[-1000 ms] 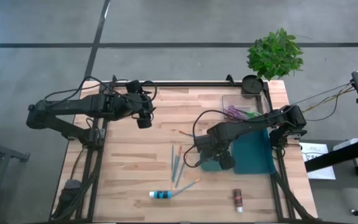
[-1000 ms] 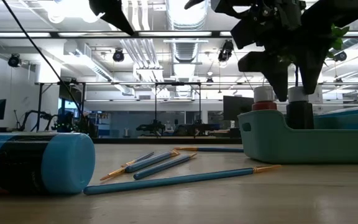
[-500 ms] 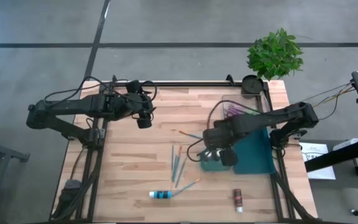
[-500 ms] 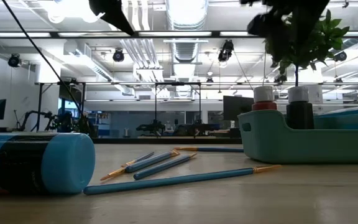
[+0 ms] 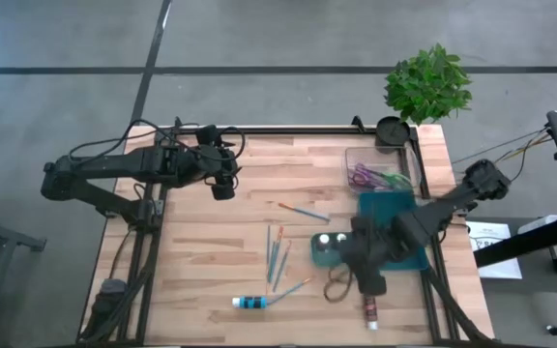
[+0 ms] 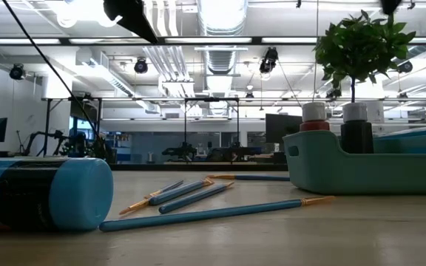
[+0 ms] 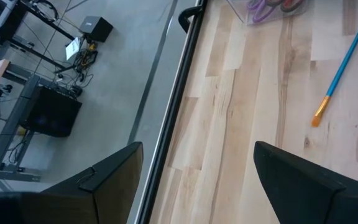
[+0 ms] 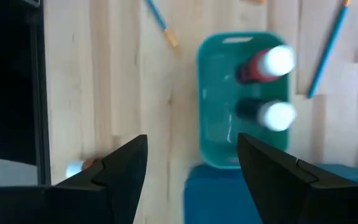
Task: Pick & Place Paint Supplies
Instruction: Put the brown paint bottle into the green bin
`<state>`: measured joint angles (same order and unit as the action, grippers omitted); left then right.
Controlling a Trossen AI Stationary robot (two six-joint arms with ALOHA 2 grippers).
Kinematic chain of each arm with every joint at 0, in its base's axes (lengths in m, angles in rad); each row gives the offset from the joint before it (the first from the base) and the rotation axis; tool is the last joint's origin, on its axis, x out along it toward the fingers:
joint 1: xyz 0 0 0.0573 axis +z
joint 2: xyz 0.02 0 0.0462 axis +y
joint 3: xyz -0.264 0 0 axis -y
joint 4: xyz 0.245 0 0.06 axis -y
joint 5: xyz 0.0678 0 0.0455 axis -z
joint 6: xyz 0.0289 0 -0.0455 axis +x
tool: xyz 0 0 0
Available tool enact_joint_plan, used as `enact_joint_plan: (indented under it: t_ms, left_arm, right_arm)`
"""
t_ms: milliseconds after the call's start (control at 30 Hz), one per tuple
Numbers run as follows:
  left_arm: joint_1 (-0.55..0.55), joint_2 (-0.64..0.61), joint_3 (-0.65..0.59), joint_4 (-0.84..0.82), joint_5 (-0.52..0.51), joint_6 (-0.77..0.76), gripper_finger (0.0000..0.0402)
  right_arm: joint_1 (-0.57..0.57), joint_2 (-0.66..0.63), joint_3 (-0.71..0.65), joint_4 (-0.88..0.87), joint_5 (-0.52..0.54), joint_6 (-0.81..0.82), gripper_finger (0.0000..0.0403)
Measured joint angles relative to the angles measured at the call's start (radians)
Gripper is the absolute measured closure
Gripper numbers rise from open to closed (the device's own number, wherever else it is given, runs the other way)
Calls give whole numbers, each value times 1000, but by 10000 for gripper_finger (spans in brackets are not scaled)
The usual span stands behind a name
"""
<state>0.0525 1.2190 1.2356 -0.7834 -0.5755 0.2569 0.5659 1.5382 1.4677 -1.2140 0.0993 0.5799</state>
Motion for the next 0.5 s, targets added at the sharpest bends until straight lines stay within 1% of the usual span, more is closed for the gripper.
enact_joint_plan:
  t_ms: [167,267,367,500]
  left_arm:
    - [0,0,0,0,0,0,89]
    - [0,0,0,0,0,0,89]
    - [0,0,0,-1,3,-3,89]
    - [0,0,0,-4,21,-3,89]
  right_arm:
    - [115,57,0,2,25,79,158]
    - [172,103,0,-4,36,99,158]
    - [221,148,-2,-13,36,93,158]
    - [275,206,-2,-12,32,37,158]
